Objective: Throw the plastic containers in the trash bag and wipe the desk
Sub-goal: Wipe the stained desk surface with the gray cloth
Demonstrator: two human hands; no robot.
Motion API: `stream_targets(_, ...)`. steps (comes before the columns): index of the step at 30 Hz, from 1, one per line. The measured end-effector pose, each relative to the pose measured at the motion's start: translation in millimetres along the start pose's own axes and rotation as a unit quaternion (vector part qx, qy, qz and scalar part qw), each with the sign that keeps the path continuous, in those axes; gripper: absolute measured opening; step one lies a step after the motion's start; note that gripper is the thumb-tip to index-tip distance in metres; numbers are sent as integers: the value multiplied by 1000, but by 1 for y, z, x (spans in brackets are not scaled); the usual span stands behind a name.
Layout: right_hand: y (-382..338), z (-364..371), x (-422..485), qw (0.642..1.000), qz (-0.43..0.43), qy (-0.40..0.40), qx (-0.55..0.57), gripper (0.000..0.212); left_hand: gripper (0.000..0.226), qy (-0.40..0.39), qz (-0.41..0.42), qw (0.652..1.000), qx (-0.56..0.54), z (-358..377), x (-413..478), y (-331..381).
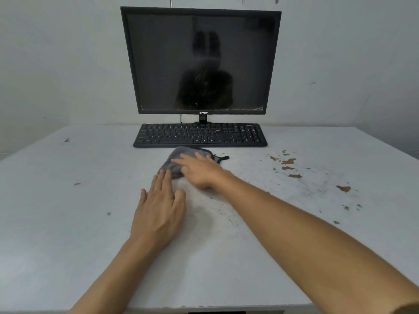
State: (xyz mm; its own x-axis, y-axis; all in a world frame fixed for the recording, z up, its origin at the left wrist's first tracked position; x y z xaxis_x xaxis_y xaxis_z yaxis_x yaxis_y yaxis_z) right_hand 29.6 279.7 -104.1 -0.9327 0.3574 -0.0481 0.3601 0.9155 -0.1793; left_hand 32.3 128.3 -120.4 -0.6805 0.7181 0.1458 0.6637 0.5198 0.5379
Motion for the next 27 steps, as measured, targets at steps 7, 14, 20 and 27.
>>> stream_targets(7,80,-11,-57,996,87,17,31,52,64,-29,6,999,20,1,-5,4)
stream_targets(14,58,-4,-171,997,-37,-65,33,66,58,-27,66,997,-8,1,-8,11)
stream_targets(20,52,-27,-229,975,-39,-119,184,62,58,-59,94,991,-71,-3,-19,37)
stream_targets(27,114,-45,-238,959,227,124,113,18,79,-113,53,990,-58,17,-9,83)
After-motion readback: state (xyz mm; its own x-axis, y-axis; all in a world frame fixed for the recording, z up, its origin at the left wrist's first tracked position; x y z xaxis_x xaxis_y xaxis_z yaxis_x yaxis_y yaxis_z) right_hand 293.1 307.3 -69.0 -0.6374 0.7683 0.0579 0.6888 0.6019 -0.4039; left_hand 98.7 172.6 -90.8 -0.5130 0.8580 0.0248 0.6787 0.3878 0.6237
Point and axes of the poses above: each hand's wrist, its own x-axis towards the middle knuckle, its own z-axis out of the palm, y = z × x, the point moved 5 cm from there along x, towards the middle knuckle, and after that the axes turned 4 degrees about -x, right-handed, at the moved point
